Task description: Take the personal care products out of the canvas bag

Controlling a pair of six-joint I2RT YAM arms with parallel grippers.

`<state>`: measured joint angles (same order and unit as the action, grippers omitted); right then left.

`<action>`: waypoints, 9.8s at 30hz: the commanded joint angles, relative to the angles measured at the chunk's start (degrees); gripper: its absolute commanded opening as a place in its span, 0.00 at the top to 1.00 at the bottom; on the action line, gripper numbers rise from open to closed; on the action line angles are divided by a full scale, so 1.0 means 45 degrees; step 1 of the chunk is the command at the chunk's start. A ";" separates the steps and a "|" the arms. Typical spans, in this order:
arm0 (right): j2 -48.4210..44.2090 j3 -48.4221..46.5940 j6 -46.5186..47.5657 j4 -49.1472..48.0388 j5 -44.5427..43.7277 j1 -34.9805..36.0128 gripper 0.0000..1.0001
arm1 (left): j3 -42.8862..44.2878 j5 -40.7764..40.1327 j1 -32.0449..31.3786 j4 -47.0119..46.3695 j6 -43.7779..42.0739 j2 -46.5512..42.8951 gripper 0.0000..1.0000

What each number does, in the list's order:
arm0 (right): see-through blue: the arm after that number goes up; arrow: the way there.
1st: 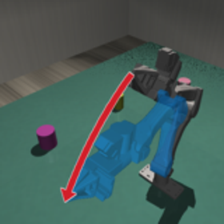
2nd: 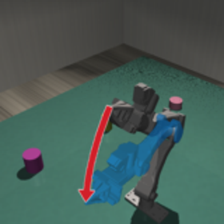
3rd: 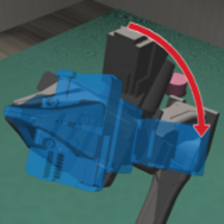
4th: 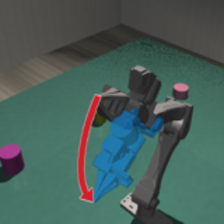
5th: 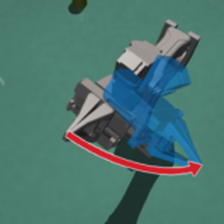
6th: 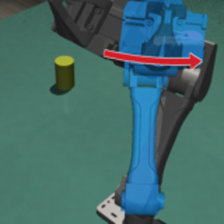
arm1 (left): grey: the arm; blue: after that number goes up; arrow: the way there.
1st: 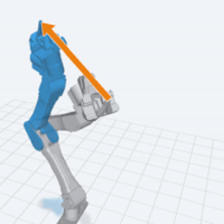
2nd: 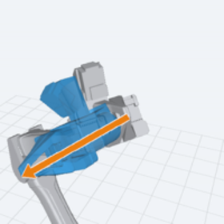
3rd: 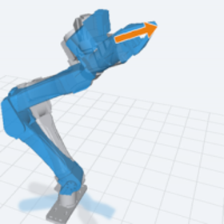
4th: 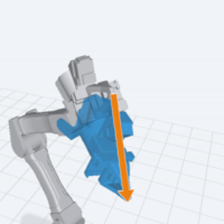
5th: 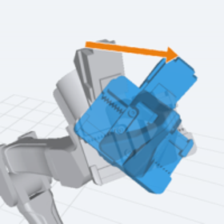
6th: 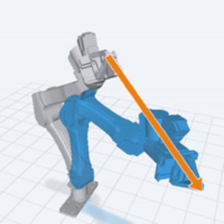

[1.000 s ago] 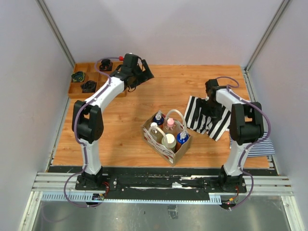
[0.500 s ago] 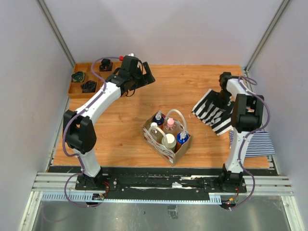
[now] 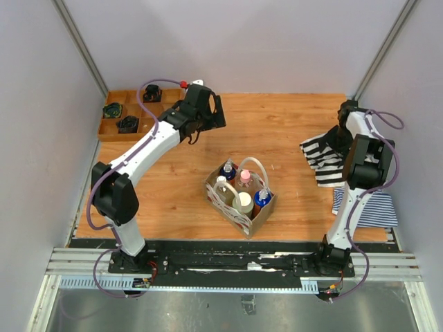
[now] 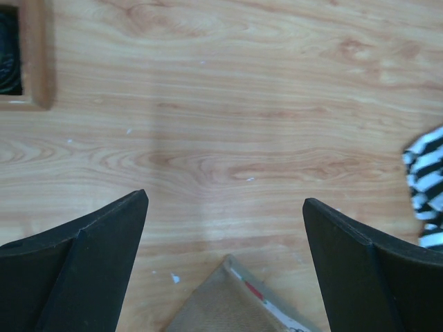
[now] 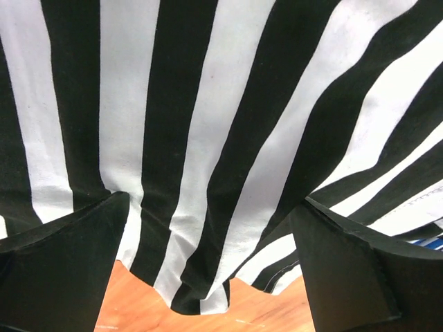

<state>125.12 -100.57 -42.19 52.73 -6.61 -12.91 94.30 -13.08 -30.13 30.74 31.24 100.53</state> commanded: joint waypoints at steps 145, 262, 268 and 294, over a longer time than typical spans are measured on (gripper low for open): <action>-0.9167 0.0181 0.7302 -0.3871 0.0956 0.7108 0.60 | -0.4539 -0.4461 -0.2458 -0.2958 -0.2004 -0.3697 0.18; -0.7851 0.4092 0.8039 -0.6144 0.4393 0.9495 0.00 | 0.6390 -0.4938 -0.1990 0.5442 -0.1998 -0.1088 0.99; -0.7315 0.3449 0.8393 -0.6042 0.4428 0.9788 0.02 | 0.5898 -0.4958 -0.1740 0.5353 -0.1893 -0.1983 1.00; -0.4382 0.2424 0.8950 -0.4064 0.3680 1.0147 0.30 | -0.4502 -0.4982 -0.0573 -0.0686 -0.0871 -0.5802 1.00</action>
<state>103.20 -89.56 -2.70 28.03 12.51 31.22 78.24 -33.17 -33.36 39.51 26.00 78.37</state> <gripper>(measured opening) 0.712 0.367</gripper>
